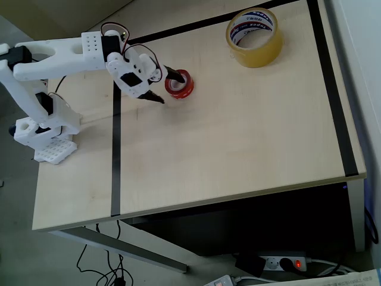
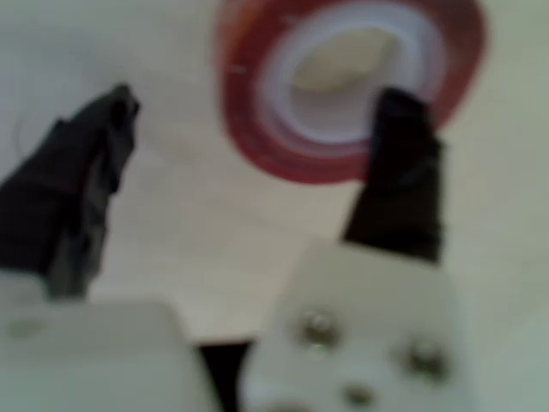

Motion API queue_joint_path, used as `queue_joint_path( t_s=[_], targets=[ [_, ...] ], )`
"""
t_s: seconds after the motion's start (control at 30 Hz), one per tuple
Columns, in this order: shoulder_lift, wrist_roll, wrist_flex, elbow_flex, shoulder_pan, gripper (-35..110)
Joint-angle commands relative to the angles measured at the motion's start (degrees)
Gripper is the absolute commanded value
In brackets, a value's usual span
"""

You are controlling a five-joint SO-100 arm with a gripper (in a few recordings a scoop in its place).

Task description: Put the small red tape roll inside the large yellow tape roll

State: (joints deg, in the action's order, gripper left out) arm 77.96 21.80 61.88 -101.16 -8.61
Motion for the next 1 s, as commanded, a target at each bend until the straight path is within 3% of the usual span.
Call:
queue_joint_path(
  t_s=[0.0,0.83,0.97],
  targets=[
    [-2.1,-0.7,0.9,0.7,0.8,18],
    [-4.0,-0.7,1.7,-0.4,-6.2,23],
    [-5.1,-0.7,1.1,-0.4,-4.7,5]
  ],
)
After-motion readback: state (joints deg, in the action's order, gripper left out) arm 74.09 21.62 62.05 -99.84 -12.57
